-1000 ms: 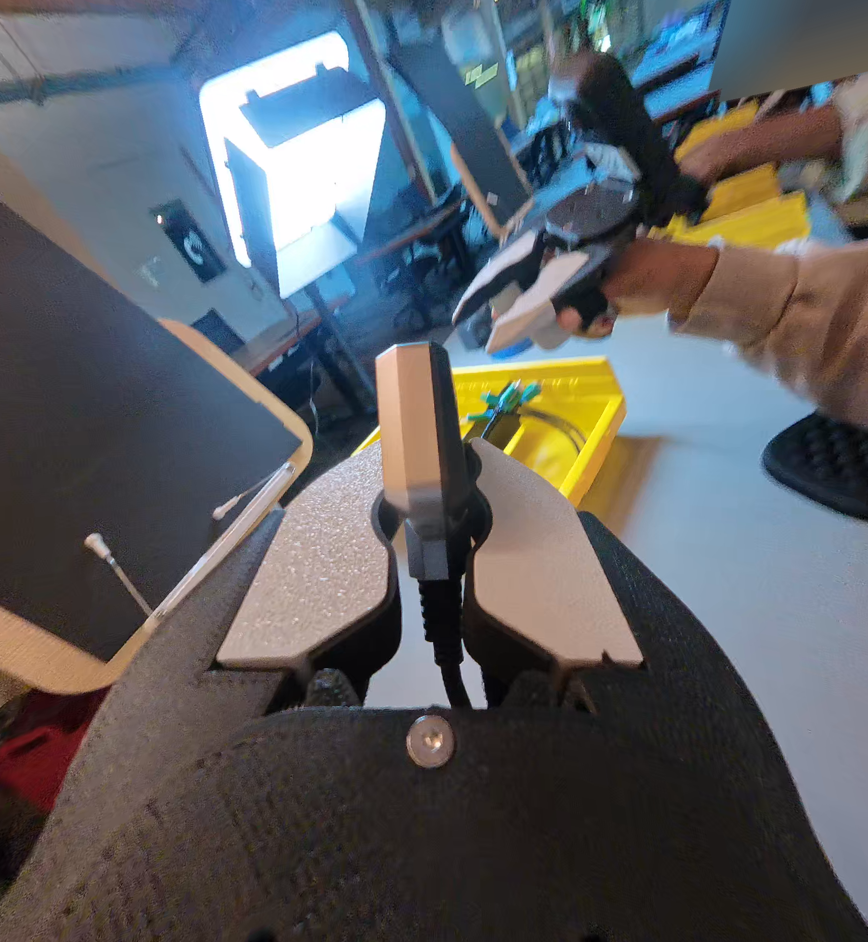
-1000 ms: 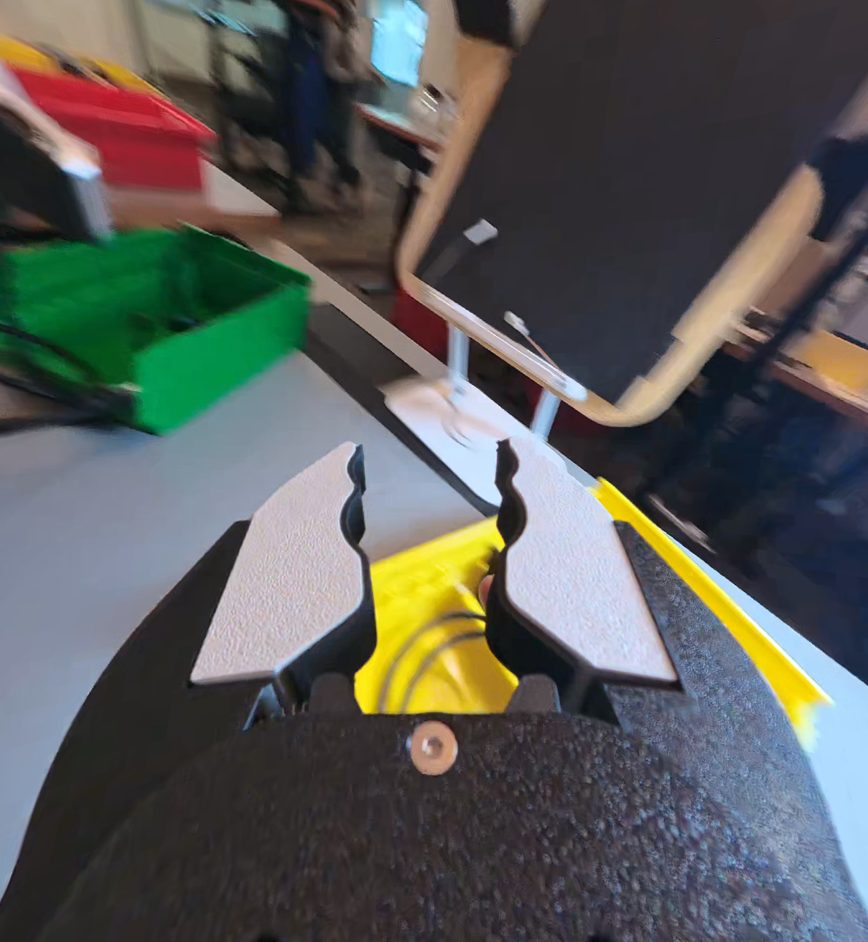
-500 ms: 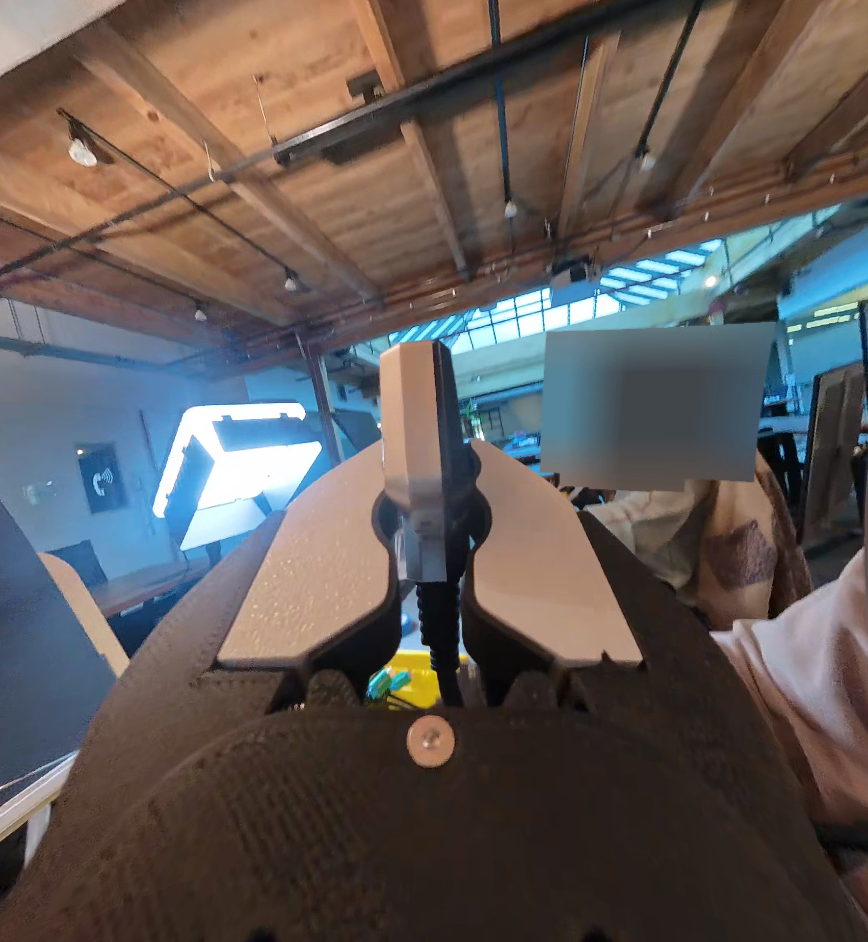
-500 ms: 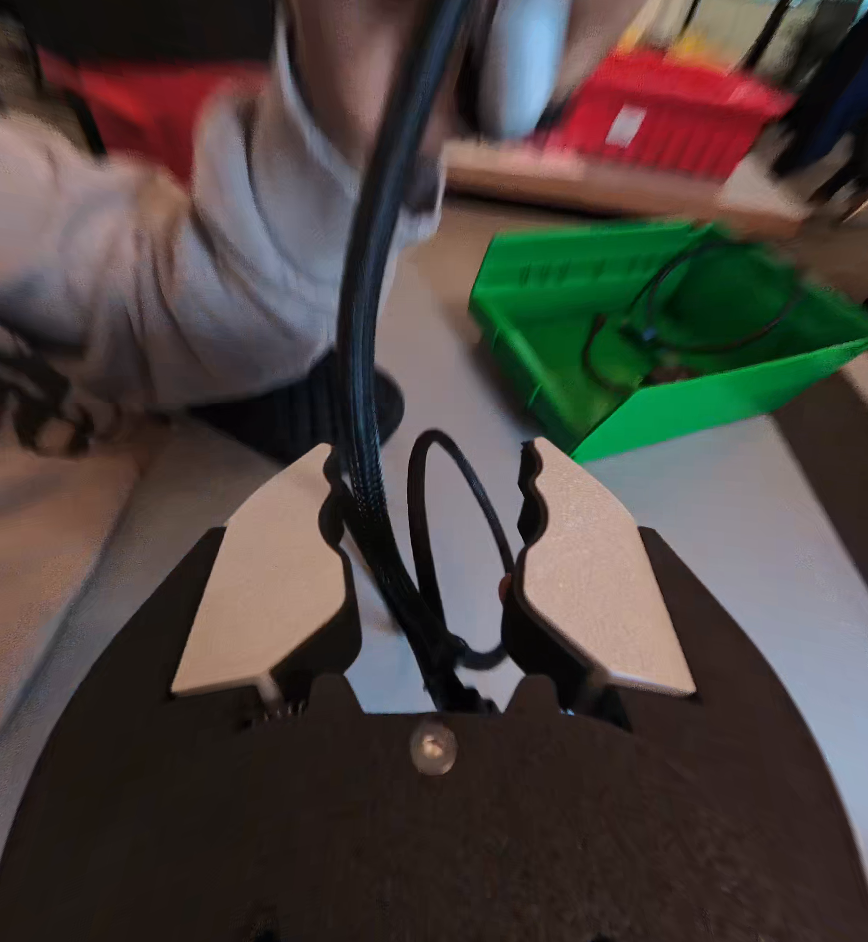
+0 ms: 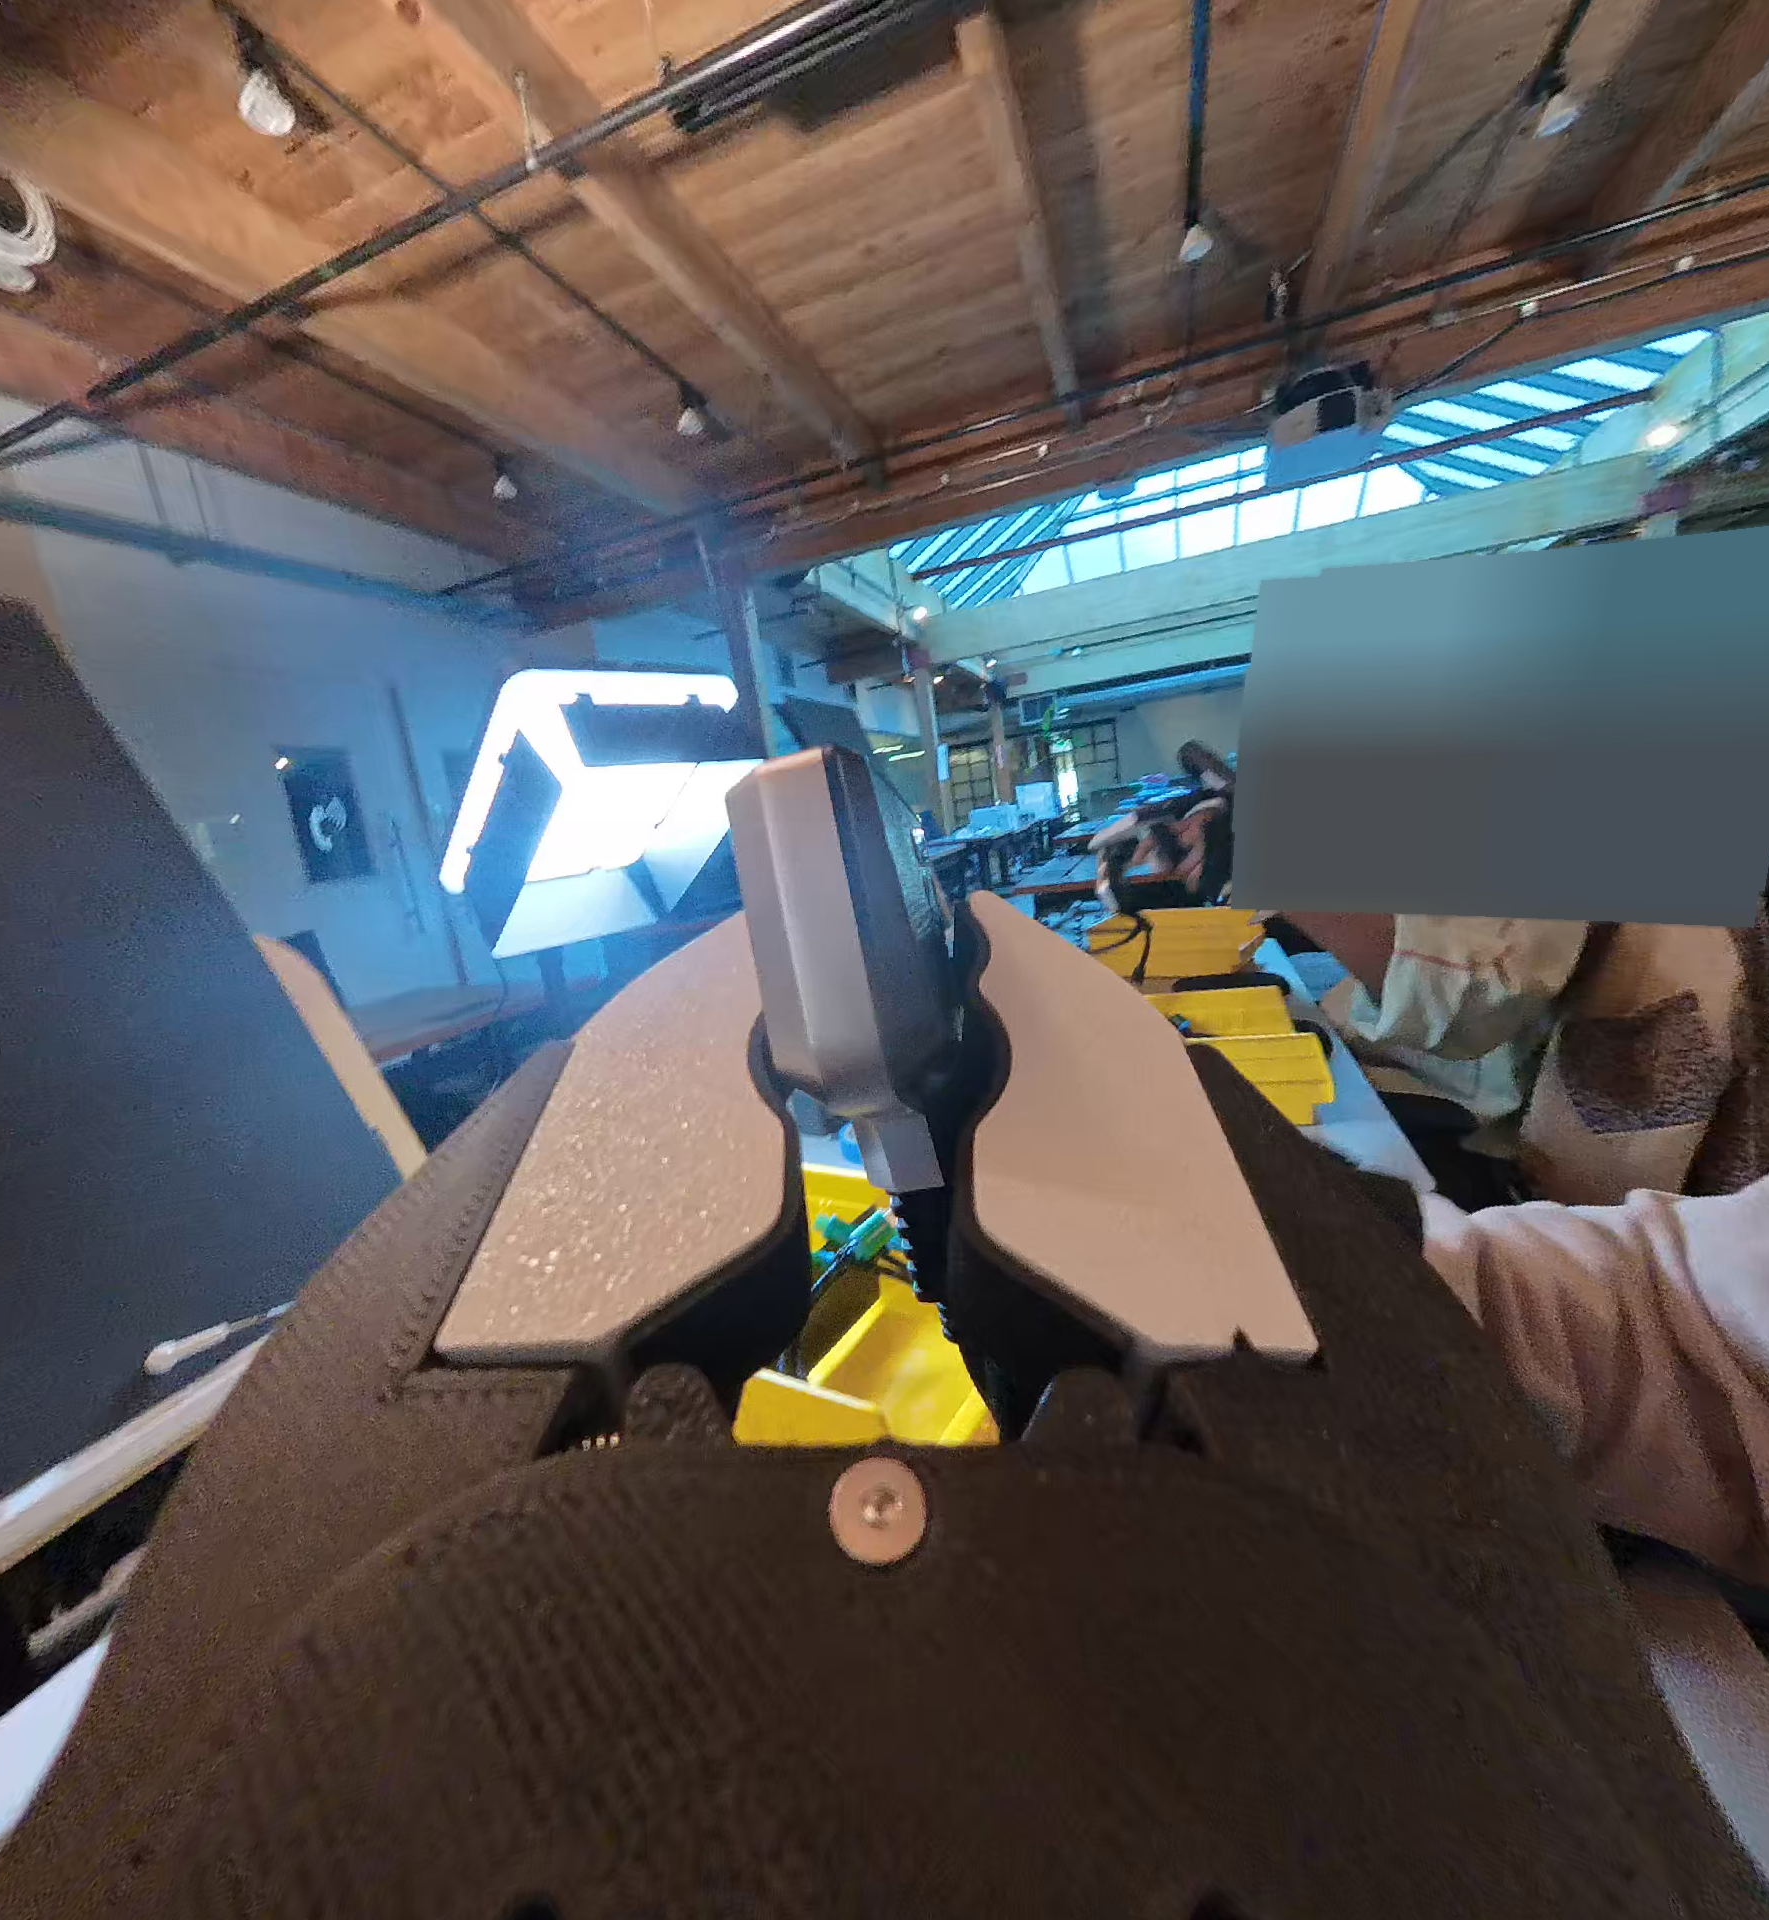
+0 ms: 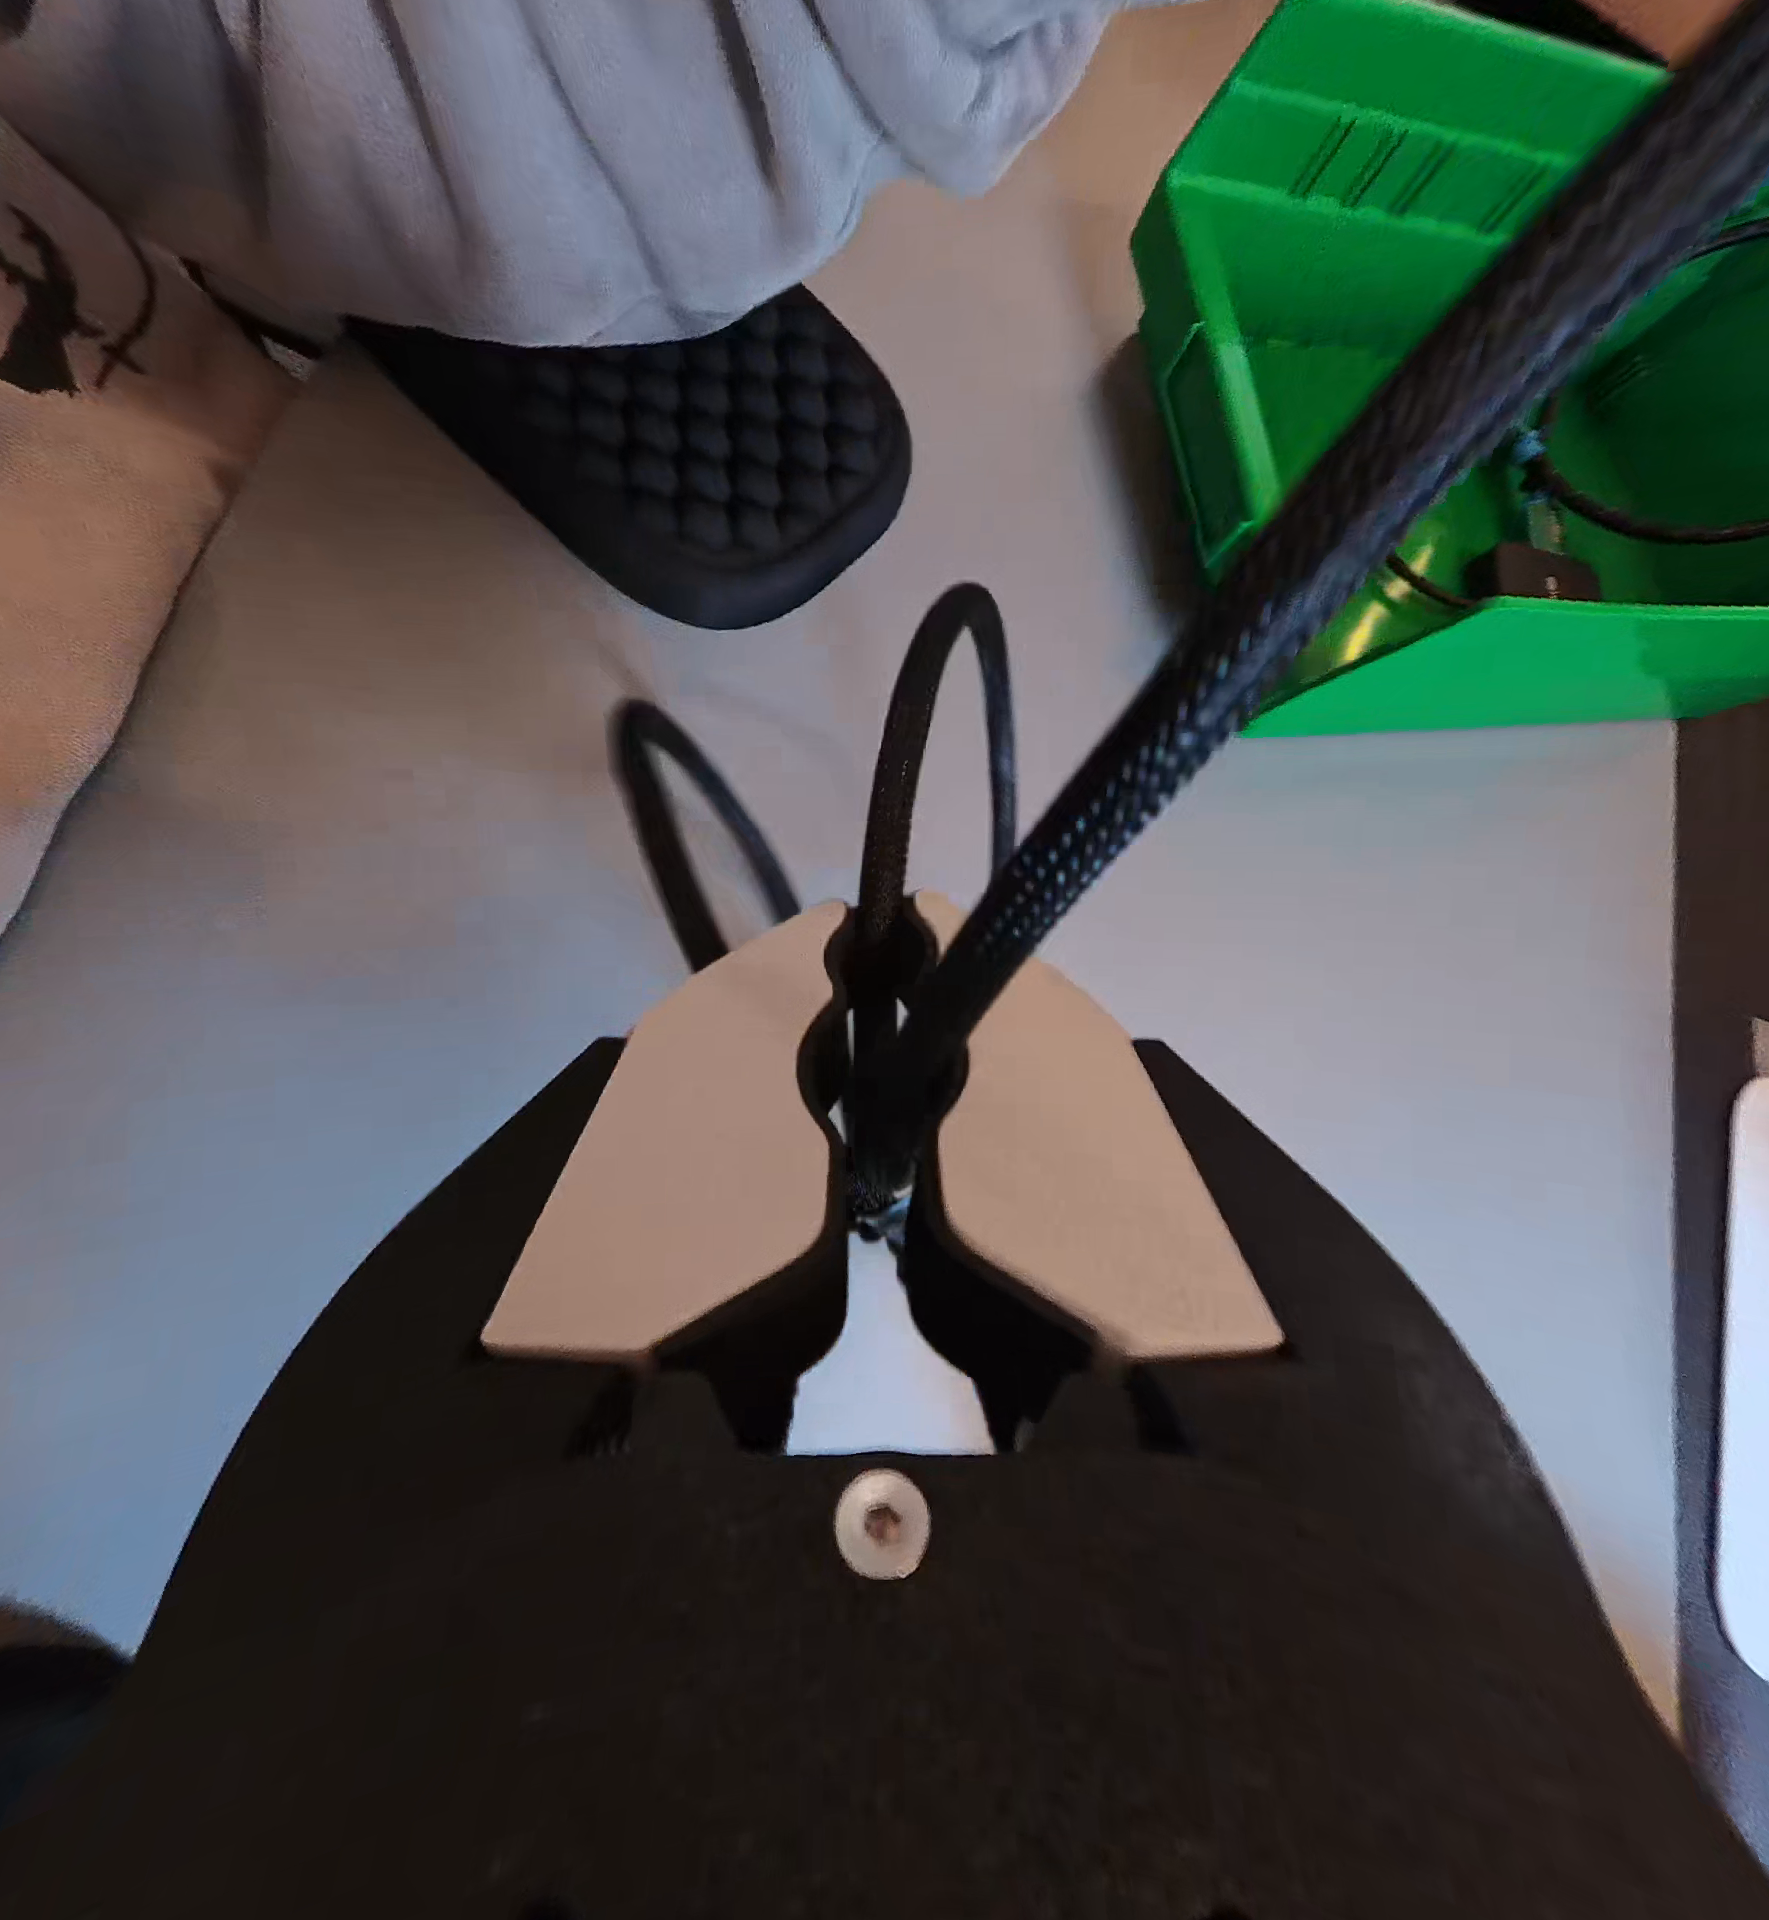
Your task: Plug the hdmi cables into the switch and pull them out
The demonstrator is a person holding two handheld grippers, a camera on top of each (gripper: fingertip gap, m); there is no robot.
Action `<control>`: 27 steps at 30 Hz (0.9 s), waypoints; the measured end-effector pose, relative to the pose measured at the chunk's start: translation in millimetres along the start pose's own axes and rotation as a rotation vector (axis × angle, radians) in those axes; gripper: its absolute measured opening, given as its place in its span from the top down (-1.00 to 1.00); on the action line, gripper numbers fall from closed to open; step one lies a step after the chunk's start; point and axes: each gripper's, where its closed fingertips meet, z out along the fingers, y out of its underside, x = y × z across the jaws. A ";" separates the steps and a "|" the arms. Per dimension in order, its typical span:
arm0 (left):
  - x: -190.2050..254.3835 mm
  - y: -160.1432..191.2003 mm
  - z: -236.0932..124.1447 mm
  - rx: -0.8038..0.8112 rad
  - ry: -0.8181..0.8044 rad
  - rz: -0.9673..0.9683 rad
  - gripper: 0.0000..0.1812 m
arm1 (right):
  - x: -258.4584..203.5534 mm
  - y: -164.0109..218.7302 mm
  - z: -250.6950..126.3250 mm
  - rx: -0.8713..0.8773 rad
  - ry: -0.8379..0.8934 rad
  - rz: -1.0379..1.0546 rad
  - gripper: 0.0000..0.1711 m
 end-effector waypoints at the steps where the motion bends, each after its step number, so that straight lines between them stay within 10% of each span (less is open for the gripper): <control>1: -7.2 6.6 -0.1 -0.017 -0.021 -0.009 0.70 | 1.8 -2.2 -5.8 0.015 0.008 0.001 0.94; 15: -42.1 70.8 -13.6 -0.045 0.124 -0.353 0.61 | 50.2 -28.7 -144.7 0.382 0.328 0.108 0.94; 27: 5.5 219.9 -52.9 -0.819 0.367 -0.178 0.66 | 77.9 -3.6 -211.6 0.226 0.682 0.111 0.94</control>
